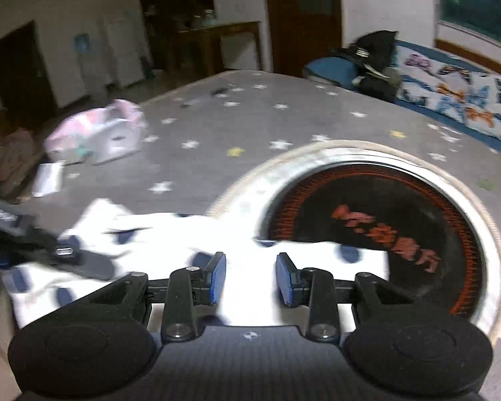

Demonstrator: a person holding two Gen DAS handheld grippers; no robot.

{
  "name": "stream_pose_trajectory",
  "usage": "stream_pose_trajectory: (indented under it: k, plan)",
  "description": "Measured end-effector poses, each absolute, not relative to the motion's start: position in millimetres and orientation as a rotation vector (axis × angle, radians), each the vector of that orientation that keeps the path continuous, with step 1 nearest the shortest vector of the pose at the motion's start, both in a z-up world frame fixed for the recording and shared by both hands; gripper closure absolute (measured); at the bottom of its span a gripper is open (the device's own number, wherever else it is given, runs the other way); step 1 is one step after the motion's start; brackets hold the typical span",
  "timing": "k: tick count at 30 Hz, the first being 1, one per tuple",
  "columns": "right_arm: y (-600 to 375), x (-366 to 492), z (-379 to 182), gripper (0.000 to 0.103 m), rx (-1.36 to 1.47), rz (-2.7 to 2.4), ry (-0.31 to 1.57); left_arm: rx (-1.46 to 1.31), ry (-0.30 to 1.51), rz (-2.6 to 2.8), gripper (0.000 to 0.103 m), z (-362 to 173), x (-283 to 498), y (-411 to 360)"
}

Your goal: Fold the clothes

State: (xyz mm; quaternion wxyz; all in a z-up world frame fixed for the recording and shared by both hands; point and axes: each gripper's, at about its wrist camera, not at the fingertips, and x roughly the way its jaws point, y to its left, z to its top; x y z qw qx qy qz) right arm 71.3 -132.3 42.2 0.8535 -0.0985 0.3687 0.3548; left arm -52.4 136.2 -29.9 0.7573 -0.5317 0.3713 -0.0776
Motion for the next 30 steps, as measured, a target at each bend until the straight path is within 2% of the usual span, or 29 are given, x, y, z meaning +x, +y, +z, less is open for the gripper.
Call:
stream_pose_trajectory:
  k: [10,16,30]
  plan:
    - [-174,89,45,0.069,-0.209,0.557,0.754,-1.165,0.812,-0.163,0.069,-31,-54,138]
    - [-183,49,58,0.069,-0.224,0.685,0.737,-1.168,0.814,-0.16,0.069,-31,-53,138]
    - [-227,-28,48,0.069,-0.376,0.729,0.742,-1.168,0.813,-0.158,0.069,-30,-52,139]
